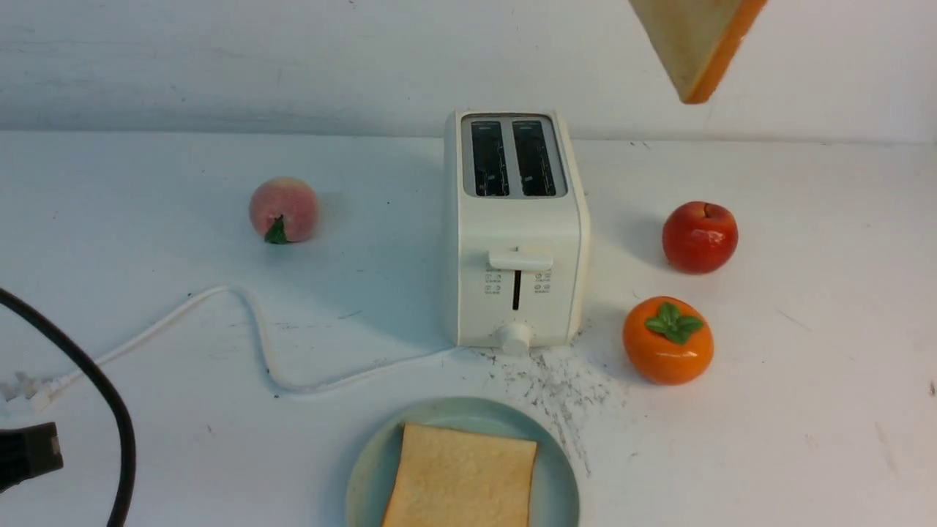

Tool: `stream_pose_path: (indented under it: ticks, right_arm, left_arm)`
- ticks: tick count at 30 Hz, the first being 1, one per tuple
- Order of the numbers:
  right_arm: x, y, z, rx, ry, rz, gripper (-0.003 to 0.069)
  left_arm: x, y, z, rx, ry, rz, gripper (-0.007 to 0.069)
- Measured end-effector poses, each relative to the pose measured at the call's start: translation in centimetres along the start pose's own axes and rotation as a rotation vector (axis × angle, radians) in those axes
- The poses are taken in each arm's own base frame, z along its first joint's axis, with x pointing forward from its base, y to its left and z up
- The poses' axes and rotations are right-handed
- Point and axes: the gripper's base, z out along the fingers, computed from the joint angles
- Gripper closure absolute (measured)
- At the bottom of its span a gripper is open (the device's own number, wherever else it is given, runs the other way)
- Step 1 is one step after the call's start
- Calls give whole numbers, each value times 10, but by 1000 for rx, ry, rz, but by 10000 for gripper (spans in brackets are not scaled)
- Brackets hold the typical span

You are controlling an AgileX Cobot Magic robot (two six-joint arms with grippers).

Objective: Take toasted bread from bread machine on white table place on plate.
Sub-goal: 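Place the held slice of bread on top of the slice on the plate with the right gripper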

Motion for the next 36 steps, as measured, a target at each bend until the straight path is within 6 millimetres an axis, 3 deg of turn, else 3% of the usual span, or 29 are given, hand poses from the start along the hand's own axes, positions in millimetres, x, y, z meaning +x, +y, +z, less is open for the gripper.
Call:
stream_pose_path:
  ticks: [4,6,7,9,15,18,19,20,26,36]
  right_arm:
    - [35,10,-20,-53,78,48,576]
    - [71,12,-12,-102,151,123,576]
    - [74,13,-11,-107,161,130,576]
    - [116,14,9,-166,243,236,576]
    - [186,28,64,-342,300,399,576]
    - [197,42,88,-411,262,401,576]
    - [196,43,88,-419,258,398,576]
    - [200,49,103,-433,248,404,576]
    - [221,52,148,-387,284,496,576]
    - [234,48,167,-351,315,546,564]
  left_arm:
    - [0,0,0,4,-4,0,638]
    - [-1,-1,0,9,-8,0,638]
    - [-1,-1,0,10,-9,0,638]
    - [-1,-1,0,14,-12,0,638]
    - [-1,-1,0,16,-13,-1,638]
    - [-1,-2,0,17,-14,-1,638]
    - [-1,-2,0,17,-14,-1,638]
    - [-1,-2,0,17,-14,-1,638]
    - [-1,-2,0,17,-14,-1,638]
    - [0,-1,0,11,0,-6,638]
